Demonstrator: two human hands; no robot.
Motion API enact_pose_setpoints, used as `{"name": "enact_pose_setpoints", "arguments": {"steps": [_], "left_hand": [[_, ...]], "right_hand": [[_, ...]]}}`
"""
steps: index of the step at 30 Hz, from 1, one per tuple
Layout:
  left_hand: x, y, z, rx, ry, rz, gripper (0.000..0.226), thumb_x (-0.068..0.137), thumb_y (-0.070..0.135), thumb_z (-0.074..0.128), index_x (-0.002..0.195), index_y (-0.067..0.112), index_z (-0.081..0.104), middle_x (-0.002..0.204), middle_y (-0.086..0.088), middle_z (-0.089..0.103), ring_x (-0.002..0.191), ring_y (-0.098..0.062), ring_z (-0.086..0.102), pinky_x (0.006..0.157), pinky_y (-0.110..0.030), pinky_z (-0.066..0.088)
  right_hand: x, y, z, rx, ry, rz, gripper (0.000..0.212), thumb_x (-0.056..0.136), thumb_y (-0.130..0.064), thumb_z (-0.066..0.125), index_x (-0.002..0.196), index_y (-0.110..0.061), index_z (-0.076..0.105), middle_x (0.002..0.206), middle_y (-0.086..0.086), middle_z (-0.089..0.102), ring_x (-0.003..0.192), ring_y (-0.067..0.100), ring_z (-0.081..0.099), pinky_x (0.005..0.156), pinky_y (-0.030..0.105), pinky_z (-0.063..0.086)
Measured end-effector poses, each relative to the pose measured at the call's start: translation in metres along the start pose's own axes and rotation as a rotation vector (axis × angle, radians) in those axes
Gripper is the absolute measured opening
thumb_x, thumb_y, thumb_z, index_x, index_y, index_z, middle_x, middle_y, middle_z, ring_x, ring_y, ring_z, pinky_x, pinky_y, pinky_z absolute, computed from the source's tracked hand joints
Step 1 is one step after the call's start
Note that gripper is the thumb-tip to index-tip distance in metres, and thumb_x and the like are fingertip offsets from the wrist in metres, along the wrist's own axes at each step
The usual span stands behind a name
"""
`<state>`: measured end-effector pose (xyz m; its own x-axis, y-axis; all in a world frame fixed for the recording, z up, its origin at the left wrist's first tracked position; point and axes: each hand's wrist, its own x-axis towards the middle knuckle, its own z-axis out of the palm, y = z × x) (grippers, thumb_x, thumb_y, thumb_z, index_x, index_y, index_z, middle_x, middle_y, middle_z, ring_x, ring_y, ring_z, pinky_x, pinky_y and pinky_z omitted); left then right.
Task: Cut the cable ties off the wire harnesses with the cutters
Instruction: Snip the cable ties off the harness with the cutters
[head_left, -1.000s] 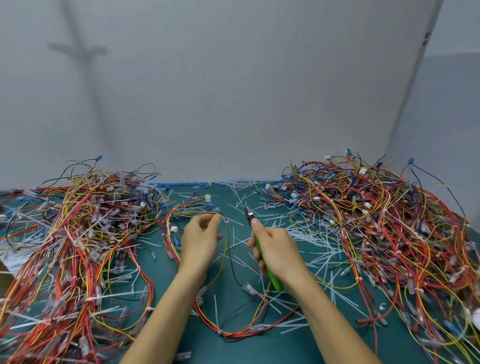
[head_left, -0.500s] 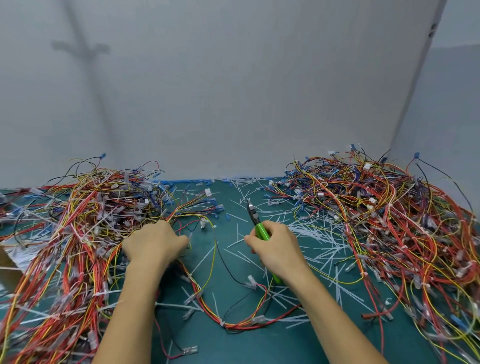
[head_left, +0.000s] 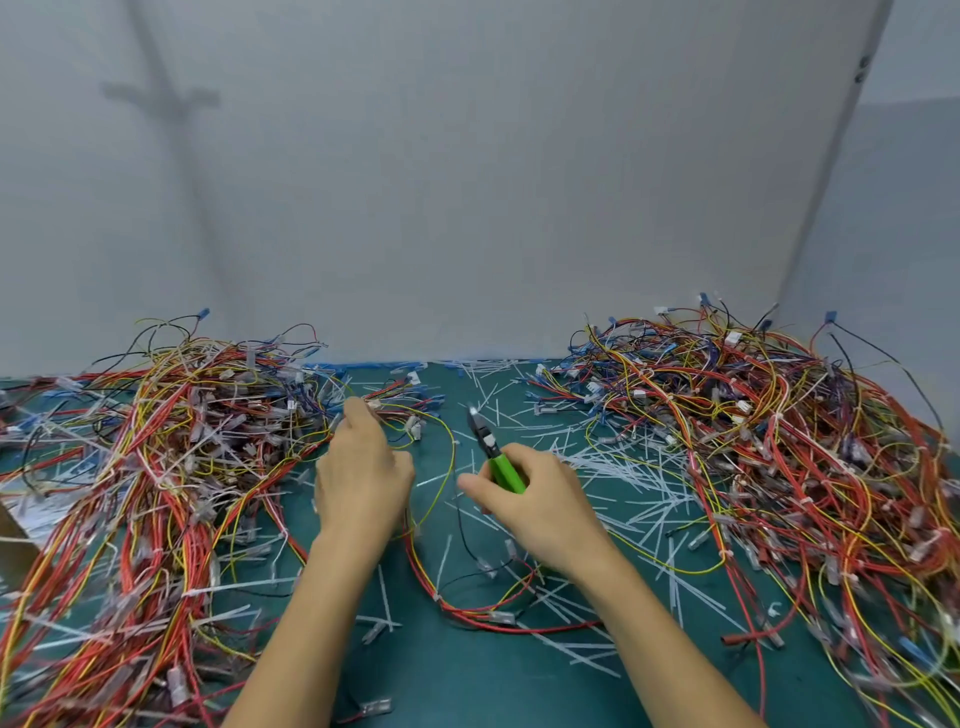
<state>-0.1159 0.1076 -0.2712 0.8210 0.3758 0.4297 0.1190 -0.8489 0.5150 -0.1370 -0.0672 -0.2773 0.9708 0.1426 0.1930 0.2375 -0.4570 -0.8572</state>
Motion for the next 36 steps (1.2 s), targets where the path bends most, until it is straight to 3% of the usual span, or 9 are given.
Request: {"name": "enact_pose_setpoints", "arguments": {"steps": [5, 9, 12, 17, 21, 24, 30, 33, 36], "left_hand": [[0.000, 0.003, 0.001, -0.261, 0.066, -0.021, 0.029, 0.084, 0.011, 0.062, 0.105, 0.012, 0.042, 0.090, -0.005, 0.065, 0.086, -0.034, 0.064, 0.074, -0.041, 0.045], [0.000, 0.003, 0.000, -0.567, -0.023, -0.154, 0.026, 0.081, 0.017, 0.075, 0.100, 0.010, 0.060, 0.089, -0.001, 0.069, 0.070, -0.011, 0.071, 0.078, -0.043, 0.057], [0.002, -0.001, 0.002, -0.893, -0.178, -0.304, 0.035, 0.077, 0.008, 0.080, 0.109, 0.002, 0.066, 0.095, -0.009, 0.073, 0.081, -0.017, 0.072, 0.076, -0.031, 0.060], [0.000, 0.006, -0.001, -1.058, -0.427, -0.183, 0.060, 0.076, -0.014, 0.071, 0.128, 0.013, 0.060, 0.098, -0.004, 0.073, 0.082, -0.009, 0.071, 0.070, -0.017, 0.057], [-0.005, 0.007, 0.000, -0.990, -0.491, -0.078, 0.066, 0.087, -0.001, 0.067, 0.138, 0.034, 0.044, 0.074, 0.006, 0.072, 0.069, -0.007, 0.067, 0.067, -0.023, 0.054], [-0.005, 0.008, 0.002, -1.068, -0.527, -0.096, 0.060, 0.093, 0.003, 0.061, 0.141, 0.033, 0.042, 0.072, 0.001, 0.066, 0.060, -0.012, 0.062, 0.063, -0.027, 0.053], [0.000, 0.004, 0.003, -1.322, -0.541, -0.208, 0.043, 0.093, -0.001, 0.056, 0.123, 0.030, 0.055, 0.078, -0.003, 0.070, 0.069, -0.015, 0.070, 0.064, -0.024, 0.057], [0.001, 0.004, 0.004, -1.323, -0.544, -0.253, 0.030, 0.092, -0.002, 0.058, 0.120, 0.006, 0.057, 0.088, -0.008, 0.076, 0.068, -0.015, 0.072, 0.062, -0.022, 0.057], [0.000, 0.004, 0.007, -1.323, -0.514, -0.265, 0.021, 0.090, -0.001, 0.061, 0.110, 0.001, 0.061, 0.094, -0.011, 0.077, 0.071, -0.015, 0.073, 0.061, -0.021, 0.056]], "right_hand": [[-0.006, -0.003, 0.010, -0.091, -0.075, -0.043, 0.025, 0.081, -0.044, 0.072, 0.075, -0.022, 0.061, 0.068, -0.005, 0.067, 0.063, 0.008, 0.055, 0.060, 0.019, 0.041], [-0.008, -0.005, 0.013, -0.121, -0.075, -0.132, 0.005, 0.087, -0.029, 0.067, 0.086, -0.028, 0.063, 0.069, -0.013, 0.060, 0.064, -0.001, 0.052, 0.058, 0.011, 0.038], [-0.007, -0.007, 0.013, -0.094, -0.032, -0.174, 0.015, 0.089, -0.019, 0.064, 0.104, -0.022, 0.067, 0.084, -0.014, 0.062, 0.072, -0.001, 0.053, 0.066, 0.010, 0.036], [-0.006, -0.004, 0.012, -0.127, -0.088, -0.077, 0.020, 0.092, -0.013, 0.055, 0.111, -0.016, 0.064, 0.099, 0.009, 0.069, 0.088, 0.028, 0.059, 0.083, 0.038, 0.048], [-0.006, -0.004, 0.011, -0.016, -0.130, -0.021, 0.026, 0.091, -0.007, 0.052, 0.104, -0.026, 0.065, 0.103, -0.007, 0.072, 0.093, 0.015, 0.066, 0.071, 0.013, 0.046], [-0.004, -0.005, 0.008, 0.002, -0.152, 0.027, 0.030, 0.087, -0.005, 0.048, 0.092, -0.032, 0.060, 0.092, -0.008, 0.073, 0.079, 0.007, 0.062, 0.060, 0.011, 0.044], [-0.002, -0.002, 0.005, -0.169, -0.081, 0.073, 0.013, 0.088, -0.021, 0.054, 0.095, -0.022, 0.066, 0.081, -0.002, 0.067, 0.078, 0.023, 0.057, 0.060, 0.026, 0.040], [-0.002, -0.002, 0.004, -0.226, -0.024, 0.052, 0.022, 0.093, -0.034, 0.052, 0.104, -0.019, 0.065, 0.101, 0.001, 0.062, 0.090, 0.019, 0.050, 0.073, 0.030, 0.033], [-0.003, -0.004, 0.002, -0.200, -0.026, 0.043, 0.037, 0.098, -0.049, 0.045, 0.107, -0.019, 0.065, 0.108, 0.000, 0.058, 0.099, 0.016, 0.051, 0.080, 0.029, 0.032]]}}
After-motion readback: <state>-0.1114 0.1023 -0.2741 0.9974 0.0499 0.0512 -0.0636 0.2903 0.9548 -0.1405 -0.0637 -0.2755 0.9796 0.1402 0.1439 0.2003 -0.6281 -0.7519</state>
